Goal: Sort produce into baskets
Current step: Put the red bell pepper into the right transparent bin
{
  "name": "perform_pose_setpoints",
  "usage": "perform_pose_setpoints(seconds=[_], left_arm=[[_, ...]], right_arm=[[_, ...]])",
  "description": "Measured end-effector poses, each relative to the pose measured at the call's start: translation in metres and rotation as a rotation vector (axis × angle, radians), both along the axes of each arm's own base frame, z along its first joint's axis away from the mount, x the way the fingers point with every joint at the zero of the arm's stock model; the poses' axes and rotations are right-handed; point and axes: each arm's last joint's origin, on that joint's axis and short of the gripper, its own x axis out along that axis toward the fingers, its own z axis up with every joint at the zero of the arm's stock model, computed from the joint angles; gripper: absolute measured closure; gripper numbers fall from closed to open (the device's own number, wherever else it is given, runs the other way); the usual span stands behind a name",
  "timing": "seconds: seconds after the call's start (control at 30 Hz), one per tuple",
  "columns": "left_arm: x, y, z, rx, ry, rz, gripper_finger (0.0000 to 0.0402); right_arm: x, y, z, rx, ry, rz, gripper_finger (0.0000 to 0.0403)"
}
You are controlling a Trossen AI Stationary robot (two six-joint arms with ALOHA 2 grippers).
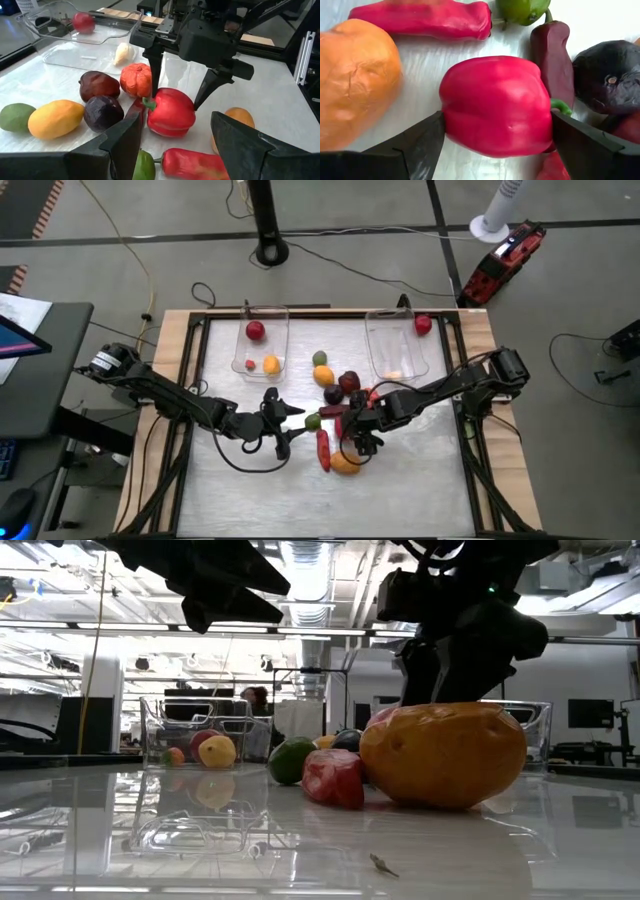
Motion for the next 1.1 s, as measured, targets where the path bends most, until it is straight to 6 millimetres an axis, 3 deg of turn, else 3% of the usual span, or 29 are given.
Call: perform_pose_setpoints(seconds=[0.4,0.83,1.1], left_arm=[[0.000,0.000,0.000,-0.001,0.001,-0.002,0.0176],[-0.001,0.000,-0.003,-0.041,0.020,0.006,0.0176],[-0.002,0.000,-0.004,-0.066,0.027,0.020,0.0176]], right_arm=[[0.005,0.001,0.019,-0.033,0.003,0.015,0.0055],[0.003,-0.004,0.086,-0.223,0.106,-0.051,0.0055],[-0.017,-0.027,0.108,-0.424,0.202,-0.208,0.0056]])
